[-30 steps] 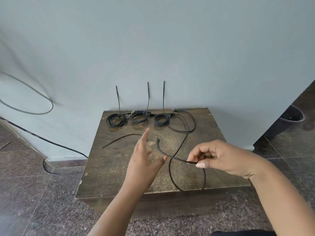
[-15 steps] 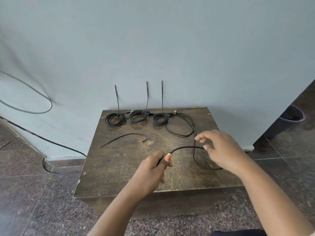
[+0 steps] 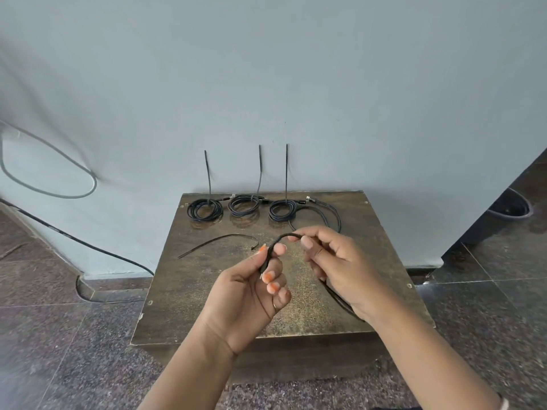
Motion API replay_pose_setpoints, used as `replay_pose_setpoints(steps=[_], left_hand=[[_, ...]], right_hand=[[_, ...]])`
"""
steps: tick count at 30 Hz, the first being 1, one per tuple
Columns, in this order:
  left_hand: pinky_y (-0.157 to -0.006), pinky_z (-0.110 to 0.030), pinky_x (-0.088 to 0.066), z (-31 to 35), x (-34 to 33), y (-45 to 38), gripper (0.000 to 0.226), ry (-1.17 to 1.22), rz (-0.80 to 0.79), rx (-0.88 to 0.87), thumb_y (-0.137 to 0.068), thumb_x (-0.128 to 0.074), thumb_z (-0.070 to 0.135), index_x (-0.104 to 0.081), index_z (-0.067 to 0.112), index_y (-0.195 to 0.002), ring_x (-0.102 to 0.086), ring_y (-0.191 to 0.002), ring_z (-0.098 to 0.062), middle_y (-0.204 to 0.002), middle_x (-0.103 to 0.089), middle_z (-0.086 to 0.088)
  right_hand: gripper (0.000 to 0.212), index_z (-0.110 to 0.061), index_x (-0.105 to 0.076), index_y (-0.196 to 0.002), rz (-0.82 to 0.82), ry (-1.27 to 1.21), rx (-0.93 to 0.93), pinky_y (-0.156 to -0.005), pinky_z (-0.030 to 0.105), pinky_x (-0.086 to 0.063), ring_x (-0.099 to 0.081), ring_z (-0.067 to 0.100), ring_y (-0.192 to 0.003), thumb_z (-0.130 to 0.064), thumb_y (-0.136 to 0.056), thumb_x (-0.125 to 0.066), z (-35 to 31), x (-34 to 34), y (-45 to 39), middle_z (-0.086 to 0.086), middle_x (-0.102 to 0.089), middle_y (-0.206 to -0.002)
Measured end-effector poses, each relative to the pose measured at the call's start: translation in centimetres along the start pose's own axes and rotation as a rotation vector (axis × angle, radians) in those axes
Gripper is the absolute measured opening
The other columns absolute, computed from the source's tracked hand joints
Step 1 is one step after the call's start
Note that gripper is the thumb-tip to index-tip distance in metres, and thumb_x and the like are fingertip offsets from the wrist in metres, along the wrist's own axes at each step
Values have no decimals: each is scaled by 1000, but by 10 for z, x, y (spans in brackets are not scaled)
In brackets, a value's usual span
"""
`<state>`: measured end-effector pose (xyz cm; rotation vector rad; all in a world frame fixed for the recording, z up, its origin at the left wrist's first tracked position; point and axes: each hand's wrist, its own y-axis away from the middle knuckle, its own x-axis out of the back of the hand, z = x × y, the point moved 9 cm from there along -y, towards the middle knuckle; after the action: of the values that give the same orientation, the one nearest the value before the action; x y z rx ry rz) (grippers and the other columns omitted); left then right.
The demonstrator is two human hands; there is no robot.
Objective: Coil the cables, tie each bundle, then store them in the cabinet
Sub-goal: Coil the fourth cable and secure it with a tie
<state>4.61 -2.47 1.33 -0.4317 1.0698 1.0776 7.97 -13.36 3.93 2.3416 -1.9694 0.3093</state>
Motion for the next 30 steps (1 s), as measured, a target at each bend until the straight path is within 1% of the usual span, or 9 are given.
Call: replay_pose_setpoints(steps=[2,4,7,10,15,20,23,27,30], left_hand=[[-60,-30,-57,1,-5,2,28,76,-51,5,-90,-46,19,-70,8,-83,-63,-58,-14,-65,-61,-1],[-74,-34,-59,2,-5,1,28,105,-64,-18,-90,-47,18,-71,7,-81,-71,-85,-22,-92,-73,-10],[-94,-36,-52,12,-2,0,34,92,-50,-111,-94,-43,19,-71,5,-79,-60,-117,-27,-125,-62,-18],[-99,-35,-47,26,8,-2,25,50,-9,-235,-95,-42,18,-61,4,-87,-55,-123,-26,-133,-56,-18],[-106,-33,-38,37,18,0,15,-366,105,-434,-89,-51,20,-56,6,-89,-52,-126,-15,-133,-59,-7],[-88,-16,-42,32,4,4,14,-1116,163,-537,-95,-48,21,-59,13,-96,-57,-109,1,-128,-61,10],[-80,-15,-45,25,-7,7,13,-1525,134,-570,-97,-47,23,-57,18,-102,-60,-95,8,-114,-67,13],[-68,-36,-50,27,-10,10,18,-1683,98,-539,-98,-44,32,-53,16,-95,-63,-73,-9,-81,-67,4],[-62,-39,-52,28,-3,6,20,-1595,101,-441,-96,-47,34,-56,17,-94,-57,-55,-6,-60,-56,6]], right_hand=[[20,-37,-70,-102,-56,-16,-29,-47,18,-34,-42,7,-51,-25,-95,-56,2,-6,1,-12,-58,-65],[24,-38,-69,-104,-153,42,-65,-47,18,-31,-38,6,-50,-22,-98,-52,3,-16,4,-7,-60,-69],[23,-38,-63,-107,-322,219,-141,-53,23,-36,-40,7,-51,-24,-100,-46,7,-31,12,-9,-64,-71],[16,-34,-58,-107,-481,417,-211,-59,30,-40,-45,9,-55,-29,-101,-44,13,-40,21,-11,-69,-76],[28,-29,-51,-127,-720,537,-329,-51,16,-39,-47,8,-52,-25,-102,-41,21,-52,41,-11,-68,-74],[25,-20,-54,-124,-911,472,-324,-57,16,-43,-48,1,-50,-22,-101,-44,11,-60,56,-8,-68,-78],[15,-20,-61,-104,-917,396,-247,-59,20,-42,-50,4,-53,-26,-98,-49,0,-54,57,-8,-69,-79],[29,-13,-66,-114,-818,177,-310,-58,17,-41,-47,7,-56,-34,-96,-55,0,-29,46,-5,-64,-74],[49,-13,-68,-113,-795,18,-390,-57,17,-41,-46,10,-57,-53,-90,-54,3,-16,43,0,-62,-78]])
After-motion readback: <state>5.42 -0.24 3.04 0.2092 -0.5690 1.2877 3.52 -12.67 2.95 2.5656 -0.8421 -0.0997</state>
